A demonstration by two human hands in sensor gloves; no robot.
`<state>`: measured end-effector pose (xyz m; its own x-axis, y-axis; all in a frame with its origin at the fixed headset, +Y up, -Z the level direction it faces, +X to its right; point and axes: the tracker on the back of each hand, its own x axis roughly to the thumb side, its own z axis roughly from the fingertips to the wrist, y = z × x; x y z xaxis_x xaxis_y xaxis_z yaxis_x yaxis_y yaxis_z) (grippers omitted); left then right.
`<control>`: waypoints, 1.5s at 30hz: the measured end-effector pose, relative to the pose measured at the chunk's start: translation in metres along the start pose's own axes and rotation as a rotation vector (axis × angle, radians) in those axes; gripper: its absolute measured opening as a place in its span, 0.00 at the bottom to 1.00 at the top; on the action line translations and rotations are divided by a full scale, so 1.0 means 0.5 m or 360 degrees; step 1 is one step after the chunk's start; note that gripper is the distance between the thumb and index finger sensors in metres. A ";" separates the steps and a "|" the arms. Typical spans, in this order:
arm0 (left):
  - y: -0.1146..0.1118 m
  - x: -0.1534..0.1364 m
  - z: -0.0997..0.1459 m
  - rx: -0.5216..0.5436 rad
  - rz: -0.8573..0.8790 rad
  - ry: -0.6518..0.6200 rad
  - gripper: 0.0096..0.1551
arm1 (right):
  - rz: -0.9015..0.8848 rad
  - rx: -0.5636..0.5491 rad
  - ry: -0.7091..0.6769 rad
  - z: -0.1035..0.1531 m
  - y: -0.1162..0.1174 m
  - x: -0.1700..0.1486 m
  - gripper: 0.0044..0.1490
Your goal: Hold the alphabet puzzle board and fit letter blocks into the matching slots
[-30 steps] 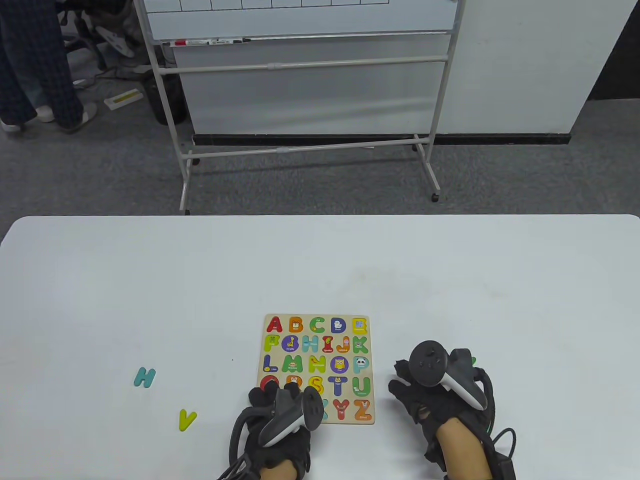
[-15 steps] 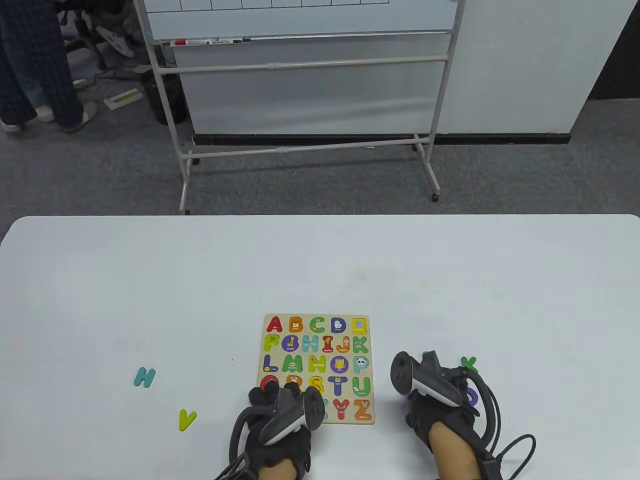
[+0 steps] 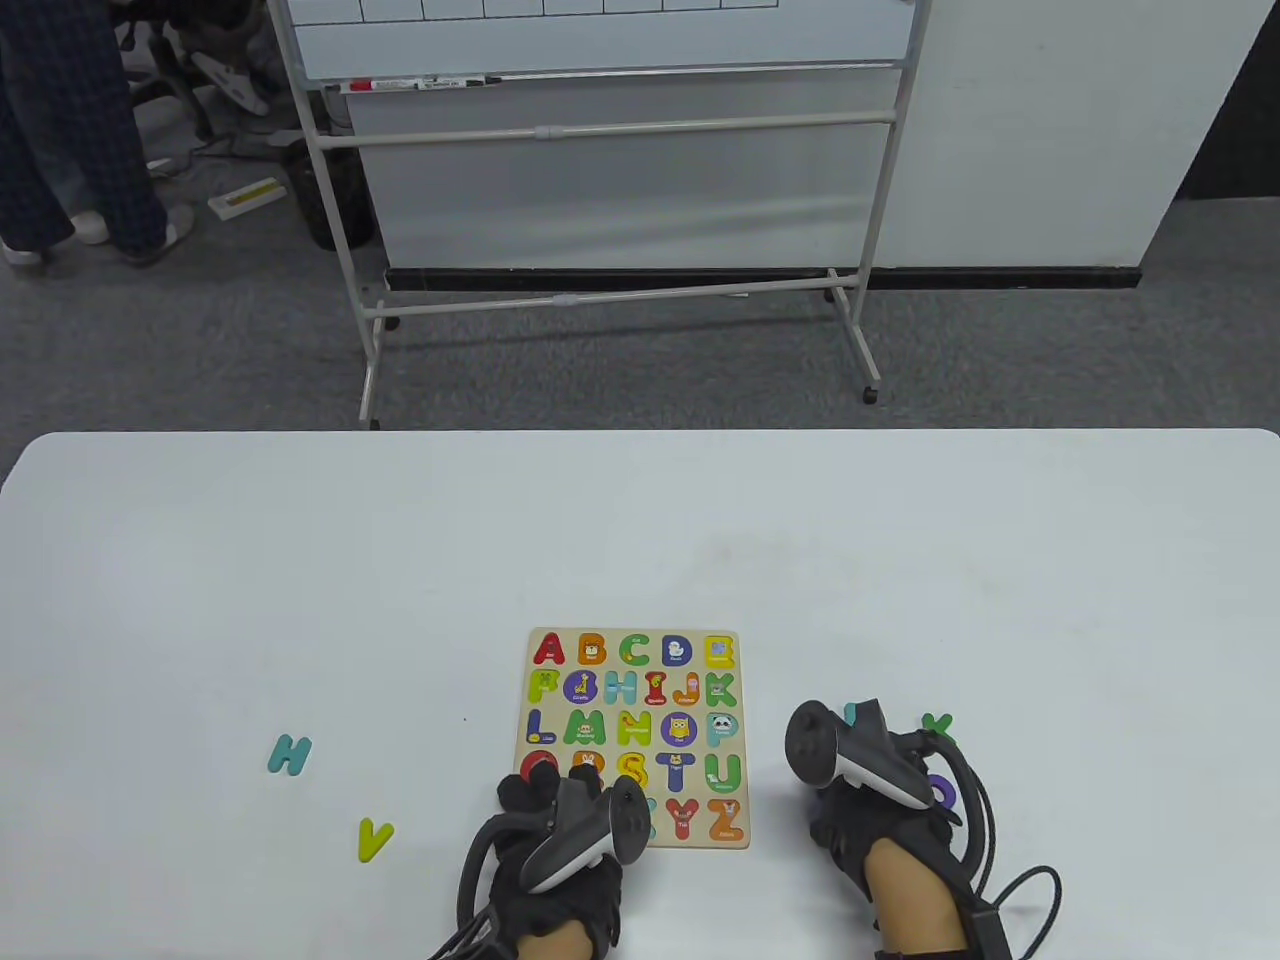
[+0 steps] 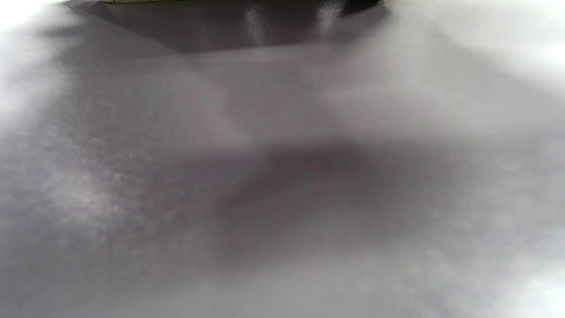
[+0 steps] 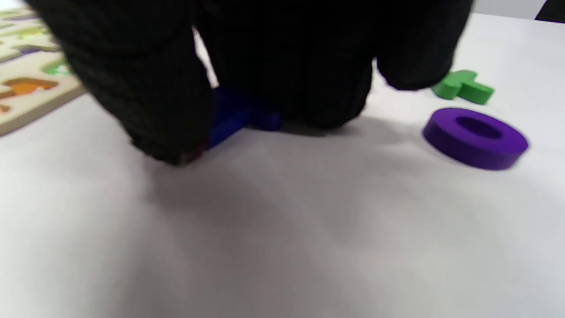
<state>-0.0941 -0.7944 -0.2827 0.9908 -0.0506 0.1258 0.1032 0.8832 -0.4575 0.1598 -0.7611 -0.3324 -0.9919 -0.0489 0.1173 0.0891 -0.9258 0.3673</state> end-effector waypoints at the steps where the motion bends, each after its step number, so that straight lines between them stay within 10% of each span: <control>1: 0.000 0.000 0.000 0.0000 0.0000 0.0000 0.45 | -0.0002 -0.0005 -0.0010 -0.001 0.000 0.000 0.48; 12: 0.001 -0.001 -0.001 -0.0004 0.0009 0.0000 0.45 | -0.0208 -0.0165 -0.0128 0.013 -0.019 -0.009 0.49; 29: 0.002 0.000 -0.004 -0.0014 0.0008 0.0003 0.45 | -0.0173 -0.0656 -0.0558 0.001 -0.034 0.177 0.48; 45: 0.004 0.001 -0.004 -0.0009 -0.0023 0.0003 0.45 | -0.0146 -0.0575 -0.0616 -0.036 -0.003 0.203 0.47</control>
<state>-0.0932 -0.7937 -0.2853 0.9894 -0.0641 0.1306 0.1178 0.8798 -0.4606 0.0574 -0.7714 -0.3376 -0.8821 0.1169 0.4564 -0.1010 -0.9931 0.0590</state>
